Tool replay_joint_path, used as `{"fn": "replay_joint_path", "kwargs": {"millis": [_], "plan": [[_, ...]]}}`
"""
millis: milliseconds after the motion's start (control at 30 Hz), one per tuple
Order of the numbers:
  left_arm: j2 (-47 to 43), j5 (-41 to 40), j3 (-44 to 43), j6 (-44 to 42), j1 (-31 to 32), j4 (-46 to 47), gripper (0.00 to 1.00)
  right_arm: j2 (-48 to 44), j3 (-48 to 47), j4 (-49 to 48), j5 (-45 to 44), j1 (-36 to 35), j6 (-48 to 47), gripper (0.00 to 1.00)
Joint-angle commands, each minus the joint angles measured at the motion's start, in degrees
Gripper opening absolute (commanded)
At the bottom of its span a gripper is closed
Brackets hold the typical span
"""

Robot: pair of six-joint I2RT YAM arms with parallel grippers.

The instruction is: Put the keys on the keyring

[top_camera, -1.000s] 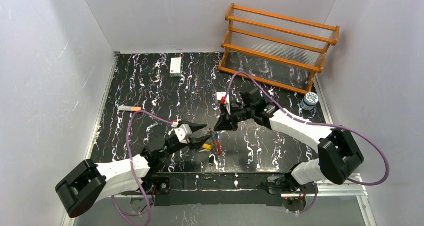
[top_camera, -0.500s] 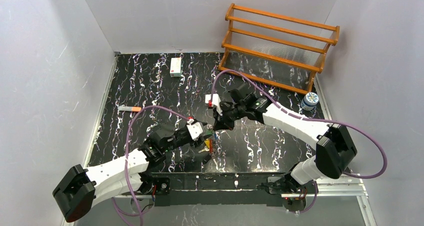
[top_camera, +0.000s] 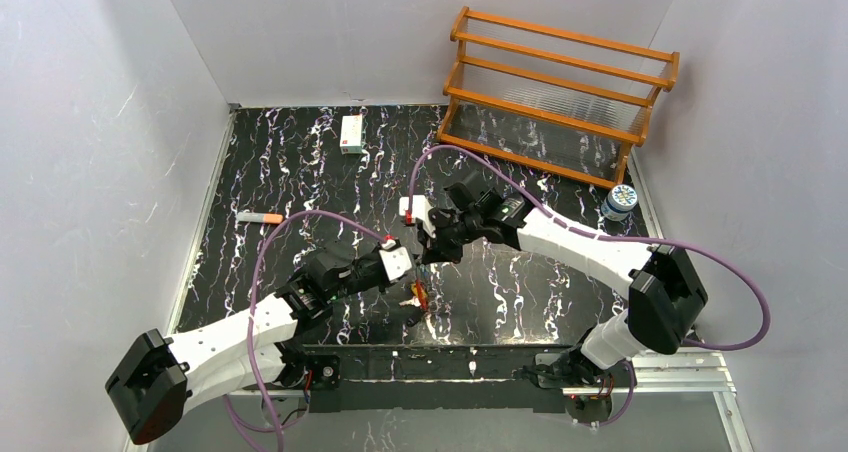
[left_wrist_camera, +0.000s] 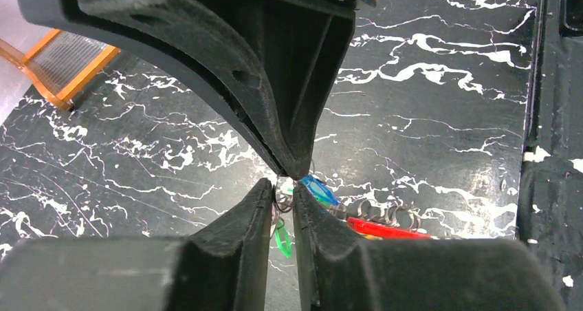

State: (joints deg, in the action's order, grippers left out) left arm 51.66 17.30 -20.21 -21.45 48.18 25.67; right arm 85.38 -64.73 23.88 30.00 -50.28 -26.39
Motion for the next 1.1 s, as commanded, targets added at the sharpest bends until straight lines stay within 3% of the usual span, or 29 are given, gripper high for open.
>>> {"fn": "replay_joint_path", "kwargs": {"millis": [0,167,367,500,600,833,1067], "plan": [[-0.13,0.52,-1.32,-1.12,0.26,-3.85,0.12,0.99,-0.92,3.63,-0.82,-0.85,-0.32,0.01],[0.55,0.69,-1.54,-1.38,0.28,-4.11,0.00,0.84,-0.92,3.22,-0.76,-0.95,-0.33,0.01],[1.27,0.48,-1.99,-1.58,0.24,-4.93,0.00,-0.20,0.58,0.20,-0.21,-0.95,0.79,0.01],[-0.07,-0.99,-1.14,-0.76,0.27,-4.01,0.00,-2.23,3.36,-4.36,-1.08,-0.74,2.47,0.29],[-1.70,-2.53,0.89,1.23,0.24,-0.80,0.00,-4.04,5.55,-7.78,-0.80,-0.12,4.65,0.40],[-4.53,-7.10,5.78,8.20,0.25,9.14,0.00,-6.69,9.17,-13.26,3.67,2.81,10.07,0.49],[-4.37,-7.72,12.24,16.11,0.25,27.42,0.00,-9.08,13.15,-21.67,10.46,6.76,16.01,0.55]]}}
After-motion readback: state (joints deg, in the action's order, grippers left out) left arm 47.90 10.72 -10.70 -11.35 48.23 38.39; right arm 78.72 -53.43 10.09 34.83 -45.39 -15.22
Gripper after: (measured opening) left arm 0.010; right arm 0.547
